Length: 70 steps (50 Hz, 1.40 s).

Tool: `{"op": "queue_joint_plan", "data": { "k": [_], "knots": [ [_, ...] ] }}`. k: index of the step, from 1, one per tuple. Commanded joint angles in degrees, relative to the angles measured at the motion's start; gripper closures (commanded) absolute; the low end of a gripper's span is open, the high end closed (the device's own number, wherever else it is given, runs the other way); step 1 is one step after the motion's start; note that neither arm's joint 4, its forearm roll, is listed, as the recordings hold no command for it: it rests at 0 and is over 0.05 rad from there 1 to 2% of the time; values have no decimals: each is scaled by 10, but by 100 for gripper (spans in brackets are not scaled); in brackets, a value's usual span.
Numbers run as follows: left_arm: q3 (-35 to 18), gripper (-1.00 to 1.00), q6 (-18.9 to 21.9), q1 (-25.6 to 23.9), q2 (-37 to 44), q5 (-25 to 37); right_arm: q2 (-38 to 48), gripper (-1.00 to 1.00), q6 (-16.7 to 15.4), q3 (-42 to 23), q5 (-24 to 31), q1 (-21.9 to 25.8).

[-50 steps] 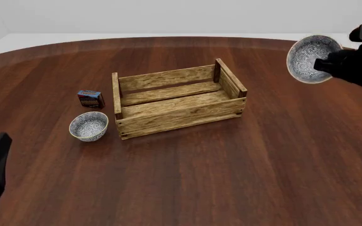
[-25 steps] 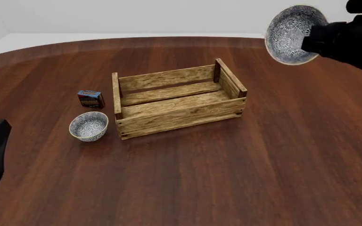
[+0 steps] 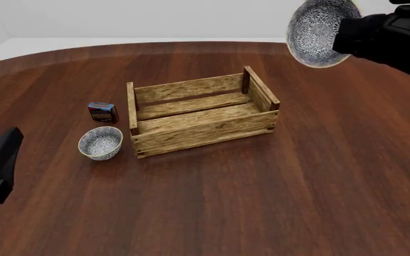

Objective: Stack the right bowl on the left bowl and place them in the tray.

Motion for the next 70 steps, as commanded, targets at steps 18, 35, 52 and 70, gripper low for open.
{"op": "queue_joint_plan", "data": {
  "k": [18, 35, 52, 70],
  "knots": [
    [-77, -100, 7, -117, 181, -88, 35, 100, -30, 7, -18, -4],
    [-150, -100, 33, -178, 254, -90, 87, 100, -52, -43, -16, 17],
    [-207, -100, 28, -219, 323, -106, 142, 100, -58, -93, -18, 49],
    [-261, -100, 25, -243, 408, -139, 169, 100, -65, -93, -38, 86]
  ]
}}
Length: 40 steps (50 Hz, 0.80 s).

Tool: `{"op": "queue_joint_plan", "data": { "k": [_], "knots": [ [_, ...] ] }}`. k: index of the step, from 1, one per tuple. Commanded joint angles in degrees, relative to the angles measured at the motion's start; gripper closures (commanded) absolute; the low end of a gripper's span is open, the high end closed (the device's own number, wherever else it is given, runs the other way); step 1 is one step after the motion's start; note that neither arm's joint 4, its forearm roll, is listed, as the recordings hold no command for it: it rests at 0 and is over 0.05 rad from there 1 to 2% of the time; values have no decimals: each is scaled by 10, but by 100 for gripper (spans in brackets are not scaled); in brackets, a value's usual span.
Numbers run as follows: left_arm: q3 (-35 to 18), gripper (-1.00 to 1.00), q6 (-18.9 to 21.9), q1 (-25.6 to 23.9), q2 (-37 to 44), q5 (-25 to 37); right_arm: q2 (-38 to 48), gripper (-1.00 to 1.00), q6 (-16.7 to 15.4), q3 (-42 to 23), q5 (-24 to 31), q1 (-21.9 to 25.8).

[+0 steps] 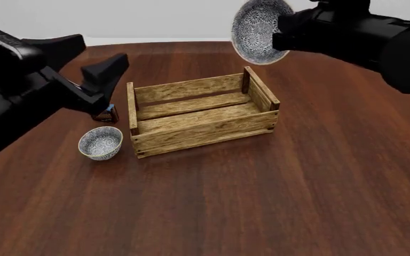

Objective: Stack the right bowl on the left bowl and place them in the tray.

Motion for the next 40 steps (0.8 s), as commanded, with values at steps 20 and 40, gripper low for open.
{"op": "queue_joint_plan", "data": {
  "k": [20, 40],
  "knots": [
    [-34, -100, -19, -42, 60, -27, 47, 100, -29, 32, -66, 32],
    [-37, -100, -26, -57, 75, -39, 41, 100, -43, 58, -87, 69]
  ]
}}
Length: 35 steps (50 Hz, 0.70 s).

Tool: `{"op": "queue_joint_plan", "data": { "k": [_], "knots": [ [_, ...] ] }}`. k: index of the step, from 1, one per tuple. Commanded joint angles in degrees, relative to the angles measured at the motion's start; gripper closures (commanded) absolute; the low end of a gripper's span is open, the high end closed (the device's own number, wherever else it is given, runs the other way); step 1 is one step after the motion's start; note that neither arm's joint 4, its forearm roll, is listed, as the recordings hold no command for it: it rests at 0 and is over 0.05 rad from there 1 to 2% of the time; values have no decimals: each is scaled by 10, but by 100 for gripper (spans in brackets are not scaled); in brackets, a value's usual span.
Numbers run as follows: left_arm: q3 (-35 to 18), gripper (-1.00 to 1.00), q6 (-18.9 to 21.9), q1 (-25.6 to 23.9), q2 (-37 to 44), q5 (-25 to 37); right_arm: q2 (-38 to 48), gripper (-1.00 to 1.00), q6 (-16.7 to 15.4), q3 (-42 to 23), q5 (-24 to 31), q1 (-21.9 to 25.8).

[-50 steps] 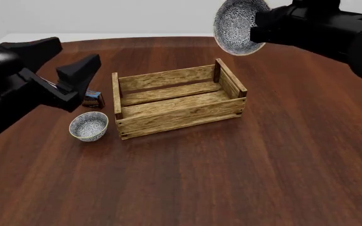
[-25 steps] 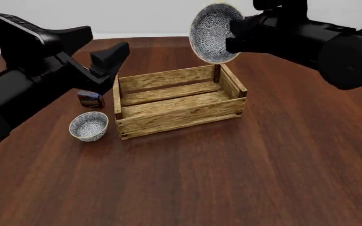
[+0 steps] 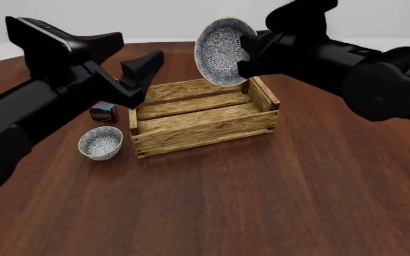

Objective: Stack the right bowl on the left bowl and place them in the tray.

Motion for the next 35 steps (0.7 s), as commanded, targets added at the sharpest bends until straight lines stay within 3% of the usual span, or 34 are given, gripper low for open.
{"op": "queue_joint_plan", "data": {
  "k": [1, 35],
  "knots": [
    [7, -100, -7, -3, -14, 5, 19, 100, -13, 21, -19, -16],
    [11, -100, -21, -2, 2, -7, -1, 100, -35, 66, -28, 67]
  ]
}}
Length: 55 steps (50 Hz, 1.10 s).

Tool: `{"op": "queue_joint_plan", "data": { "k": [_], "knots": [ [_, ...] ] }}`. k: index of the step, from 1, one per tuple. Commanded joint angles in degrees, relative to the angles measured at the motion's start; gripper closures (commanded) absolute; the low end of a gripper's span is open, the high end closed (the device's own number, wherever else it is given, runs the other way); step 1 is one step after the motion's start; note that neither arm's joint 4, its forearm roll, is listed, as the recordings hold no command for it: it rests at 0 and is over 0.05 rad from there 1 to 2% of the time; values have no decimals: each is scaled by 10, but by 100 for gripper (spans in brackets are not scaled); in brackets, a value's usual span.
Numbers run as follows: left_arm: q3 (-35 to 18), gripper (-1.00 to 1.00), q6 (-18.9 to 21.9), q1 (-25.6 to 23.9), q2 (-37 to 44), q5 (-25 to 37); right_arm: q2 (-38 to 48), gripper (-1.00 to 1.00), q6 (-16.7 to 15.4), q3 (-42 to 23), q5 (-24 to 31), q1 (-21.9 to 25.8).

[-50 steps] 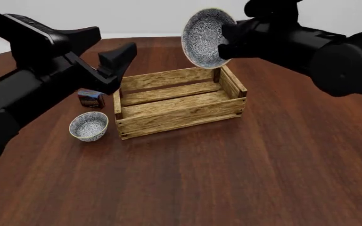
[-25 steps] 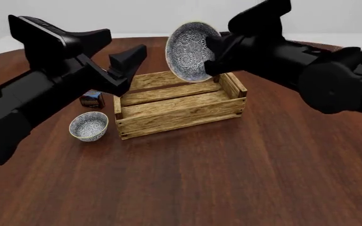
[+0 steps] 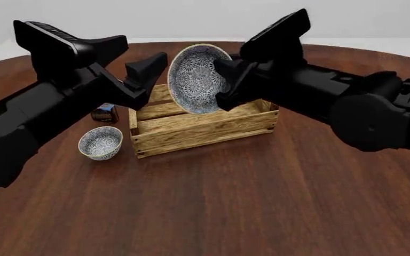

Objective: Stack the right bowl on the left bowl and place them in the tray.

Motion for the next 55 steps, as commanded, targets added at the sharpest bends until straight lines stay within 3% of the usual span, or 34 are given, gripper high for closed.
{"op": "queue_joint_plan", "data": {
  "k": [1, 20, 48, 49, 55],
  "knots": [
    [8, -100, -16, -1, -5, 4, 9, 100, -11, 23, -11, -11],
    [4, -100, -59, -25, 55, -28, -2, 100, -15, 31, -10, 6],
    [-1, -100, -79, -17, 128, -67, -46, 100, -24, 50, -4, 18],
    [1, 100, -80, -17, 127, -68, -47, 100, -24, 51, -4, 18],
    [8, 100, -92, -17, 114, -73, -49, 100, -26, 52, -5, 19]
  ]
}}
